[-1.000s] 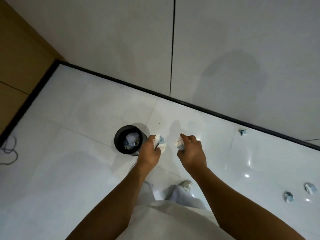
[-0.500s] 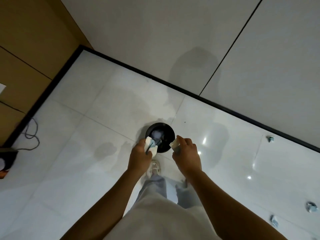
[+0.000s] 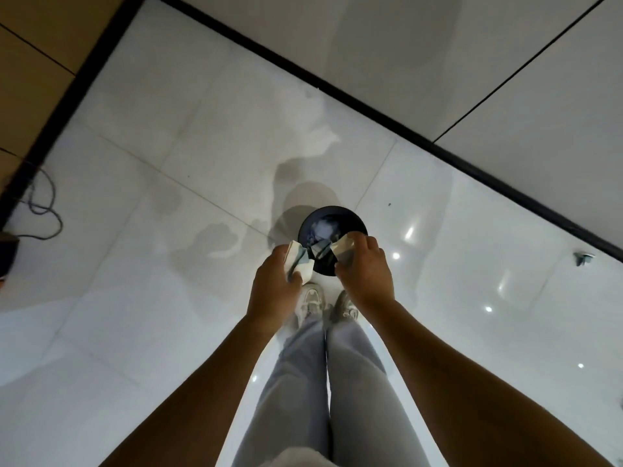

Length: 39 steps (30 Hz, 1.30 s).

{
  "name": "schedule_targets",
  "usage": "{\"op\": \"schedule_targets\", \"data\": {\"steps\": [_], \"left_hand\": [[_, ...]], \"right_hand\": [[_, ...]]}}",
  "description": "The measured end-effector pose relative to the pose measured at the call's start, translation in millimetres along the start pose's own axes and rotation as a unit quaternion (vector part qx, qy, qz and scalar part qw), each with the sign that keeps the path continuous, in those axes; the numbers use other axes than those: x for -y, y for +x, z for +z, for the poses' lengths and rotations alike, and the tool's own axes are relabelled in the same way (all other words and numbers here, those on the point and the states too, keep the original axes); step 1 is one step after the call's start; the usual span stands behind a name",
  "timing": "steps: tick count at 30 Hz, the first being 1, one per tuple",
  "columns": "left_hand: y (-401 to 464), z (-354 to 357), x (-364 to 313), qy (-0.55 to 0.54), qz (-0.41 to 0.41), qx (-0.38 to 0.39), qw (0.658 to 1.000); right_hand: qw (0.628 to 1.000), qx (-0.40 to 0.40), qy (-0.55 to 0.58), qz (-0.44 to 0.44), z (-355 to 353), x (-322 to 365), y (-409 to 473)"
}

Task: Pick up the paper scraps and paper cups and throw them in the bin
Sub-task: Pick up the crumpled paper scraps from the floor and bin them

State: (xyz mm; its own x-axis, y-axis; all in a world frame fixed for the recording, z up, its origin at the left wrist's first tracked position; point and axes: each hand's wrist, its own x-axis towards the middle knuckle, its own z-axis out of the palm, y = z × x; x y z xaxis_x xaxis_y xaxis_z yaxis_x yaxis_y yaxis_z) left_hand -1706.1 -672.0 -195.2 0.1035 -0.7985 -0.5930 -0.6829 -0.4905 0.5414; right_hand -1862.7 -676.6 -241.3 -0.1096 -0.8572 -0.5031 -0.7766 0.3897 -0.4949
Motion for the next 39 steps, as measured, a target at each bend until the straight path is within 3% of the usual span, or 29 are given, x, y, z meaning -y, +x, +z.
{"op": "schedule_targets", "data": {"steps": [9, 16, 22, 32, 39], "left_hand": [[65, 44, 35, 0.007, 0.002, 0.008, 1.0], [113, 86, 20, 0.012, -0.024, 0.058, 0.998], [135, 115, 9, 0.105, -0.043, 0.135, 0.984], [72, 97, -63, 0.102, 0.081, 0.168, 0.977], [10, 123, -142, 0.141, 0.149, 0.203, 0.957]], "right_hand": [[0.992, 0.082, -0.003, 0.097, 73, -48, 63], [0.992, 0.036, 0.045, 0.112, 52, -66, 49], [0.99, 0.004, 0.075, 0.118, 37, -74, 46], [0.979, -0.042, 0.088, 0.178, -29, -97, -14], [0.957, -0.102, 0.134, 0.235, -99, -138, -75]]}}
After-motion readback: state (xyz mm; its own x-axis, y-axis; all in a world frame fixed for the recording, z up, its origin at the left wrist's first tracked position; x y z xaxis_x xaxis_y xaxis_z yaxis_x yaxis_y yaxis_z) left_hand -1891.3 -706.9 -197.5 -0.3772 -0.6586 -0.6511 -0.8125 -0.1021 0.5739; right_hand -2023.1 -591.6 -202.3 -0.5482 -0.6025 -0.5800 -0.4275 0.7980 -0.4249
